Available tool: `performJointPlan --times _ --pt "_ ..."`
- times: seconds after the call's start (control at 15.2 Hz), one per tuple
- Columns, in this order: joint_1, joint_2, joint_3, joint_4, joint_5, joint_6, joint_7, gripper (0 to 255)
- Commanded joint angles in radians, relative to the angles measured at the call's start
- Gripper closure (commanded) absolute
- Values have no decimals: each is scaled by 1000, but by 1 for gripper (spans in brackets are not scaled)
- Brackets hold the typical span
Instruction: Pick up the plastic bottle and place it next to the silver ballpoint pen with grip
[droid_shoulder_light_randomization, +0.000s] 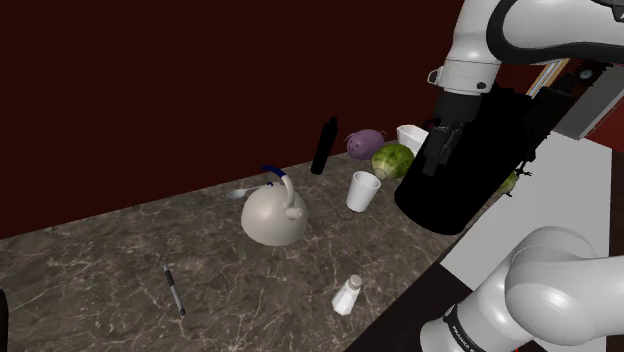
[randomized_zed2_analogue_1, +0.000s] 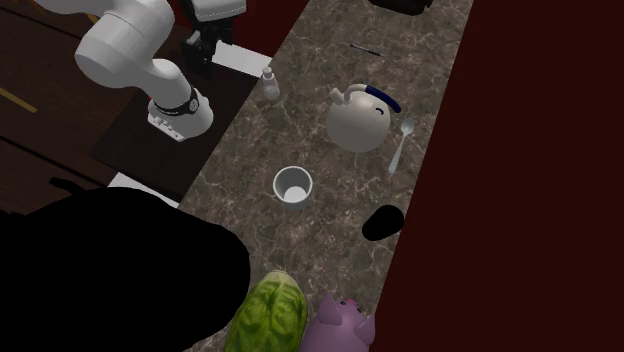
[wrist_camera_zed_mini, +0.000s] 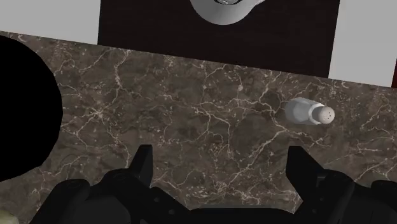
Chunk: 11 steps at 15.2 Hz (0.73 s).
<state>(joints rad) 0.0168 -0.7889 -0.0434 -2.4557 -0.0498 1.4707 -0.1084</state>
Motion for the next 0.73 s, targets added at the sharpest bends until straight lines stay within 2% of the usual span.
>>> performJointPlan --times 0.0,0.66 --pt "0 0 0 0 0 0 0 0" --pt "-37 317 -17 97 19 324 100 0"
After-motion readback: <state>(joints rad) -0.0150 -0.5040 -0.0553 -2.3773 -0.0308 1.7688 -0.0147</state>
